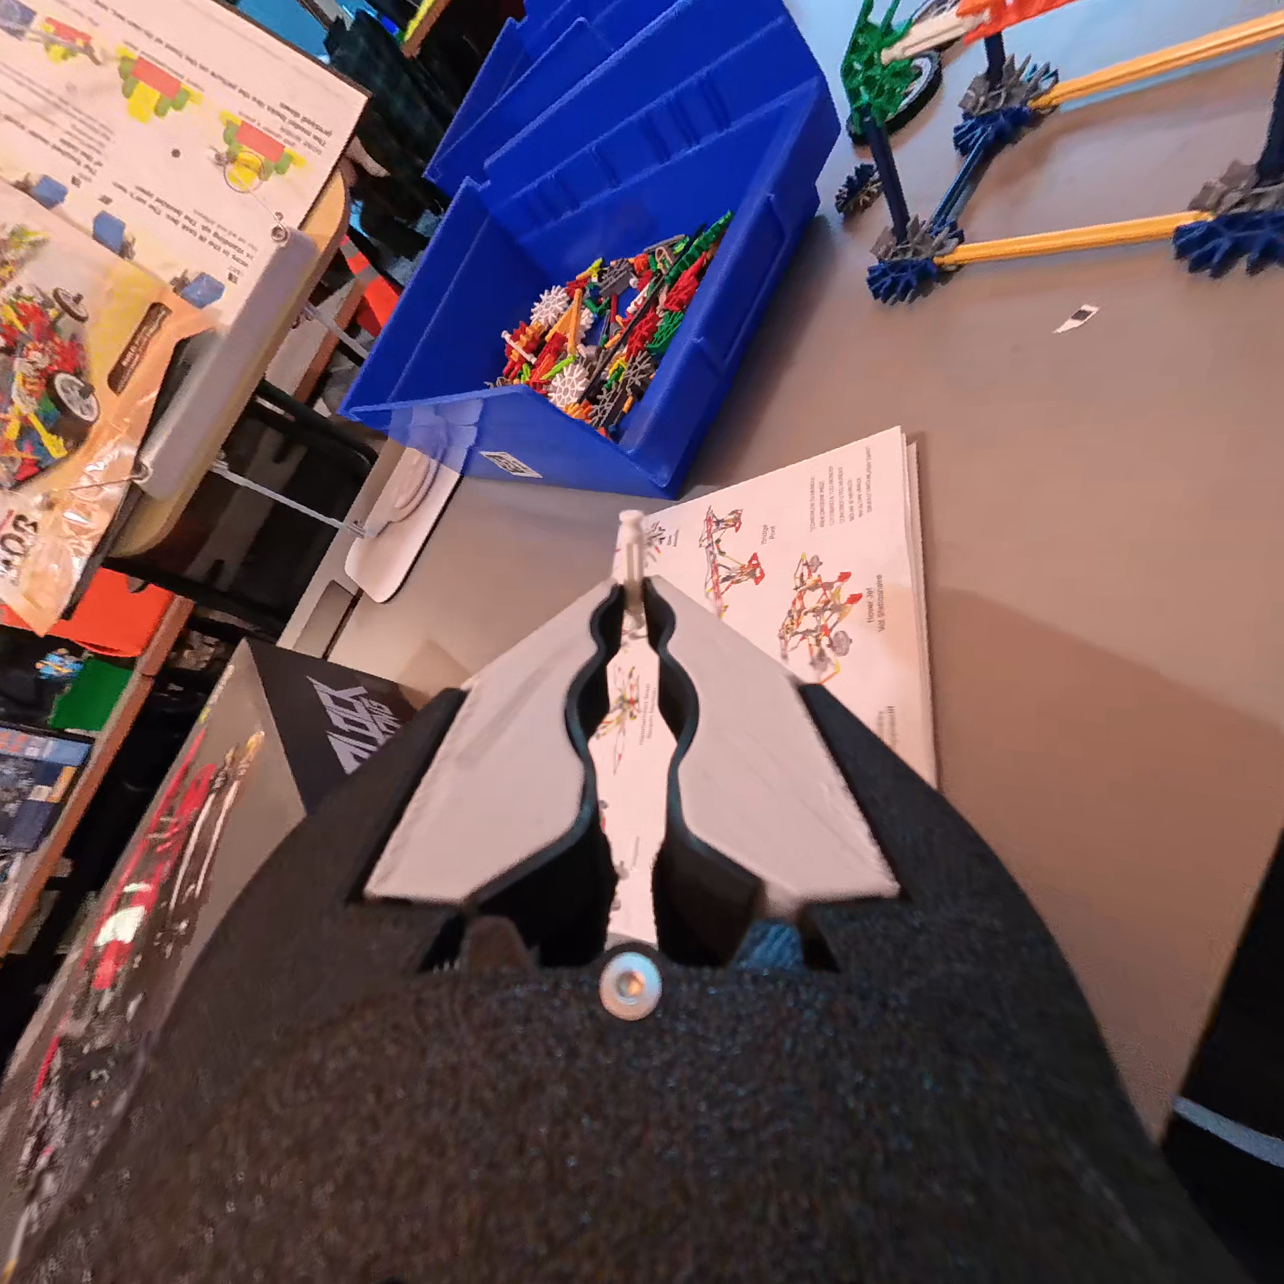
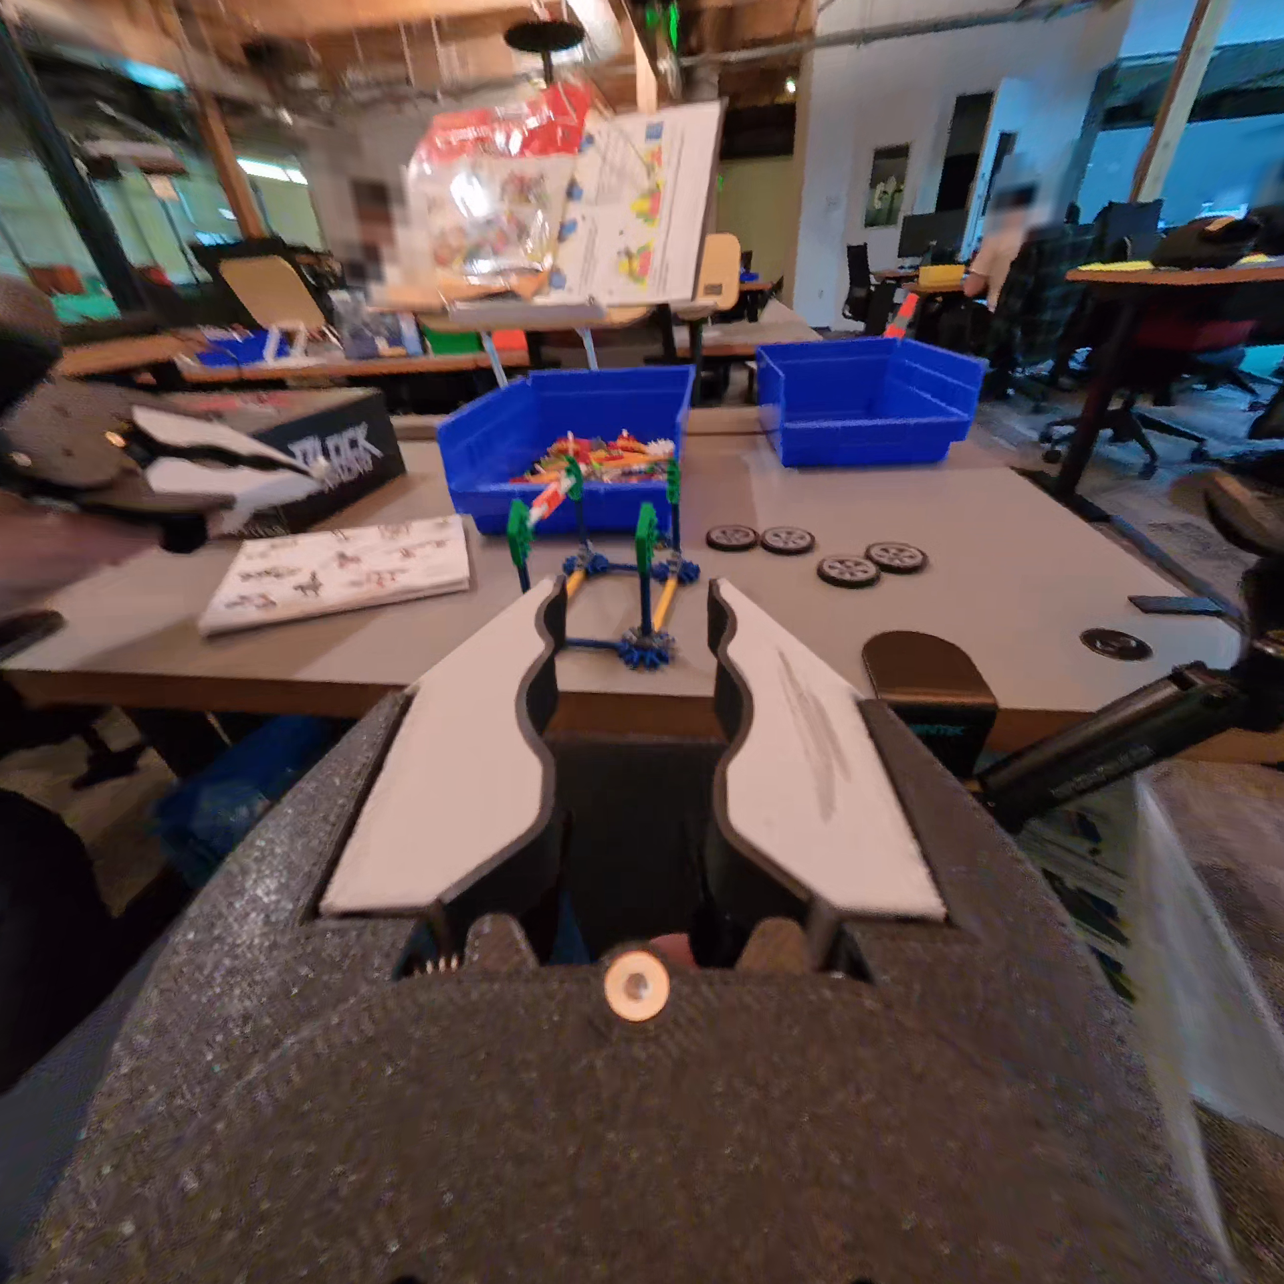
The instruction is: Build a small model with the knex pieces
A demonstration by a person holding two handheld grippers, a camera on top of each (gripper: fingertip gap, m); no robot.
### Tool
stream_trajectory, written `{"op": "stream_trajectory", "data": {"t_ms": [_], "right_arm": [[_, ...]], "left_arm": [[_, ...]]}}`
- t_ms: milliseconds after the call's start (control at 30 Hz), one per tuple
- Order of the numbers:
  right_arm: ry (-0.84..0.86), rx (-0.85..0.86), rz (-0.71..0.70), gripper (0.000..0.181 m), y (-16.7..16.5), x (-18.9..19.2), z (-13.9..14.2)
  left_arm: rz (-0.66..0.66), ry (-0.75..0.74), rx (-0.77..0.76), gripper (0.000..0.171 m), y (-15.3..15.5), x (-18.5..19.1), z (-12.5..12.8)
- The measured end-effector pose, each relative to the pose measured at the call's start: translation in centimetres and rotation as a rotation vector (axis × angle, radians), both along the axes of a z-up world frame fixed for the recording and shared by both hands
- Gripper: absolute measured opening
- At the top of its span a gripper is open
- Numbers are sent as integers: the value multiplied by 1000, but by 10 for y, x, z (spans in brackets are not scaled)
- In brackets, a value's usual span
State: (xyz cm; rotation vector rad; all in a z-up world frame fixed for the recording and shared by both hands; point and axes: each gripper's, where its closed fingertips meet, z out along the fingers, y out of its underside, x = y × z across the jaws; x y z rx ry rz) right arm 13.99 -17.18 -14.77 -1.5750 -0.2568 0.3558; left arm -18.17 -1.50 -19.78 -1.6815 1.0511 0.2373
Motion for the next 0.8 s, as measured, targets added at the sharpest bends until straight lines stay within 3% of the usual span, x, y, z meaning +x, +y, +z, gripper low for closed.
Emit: {"op": "stream_trajectory", "data": {"t_ms": [133,367,433,600,800], "right_arm": [[-156,-66,-93,40,-4,7,-42],[-353,-382,-107,41,-61,19,-176],[-324,-479,-101,41,-77,18,-202],[-494,-575,-97,37,-96,22,-219],[-772,-586,-192,25,-135,71,-225]], "left_arm": [[5,-7,12,4,6,-8,-1],[9,-30,12,3,27,-19,-15],[2,-33,25,3,38,-18,-14],[-41,-35,2,3,65,-6,-15],[-124,-83,-11,3,97,22,-2]]}}
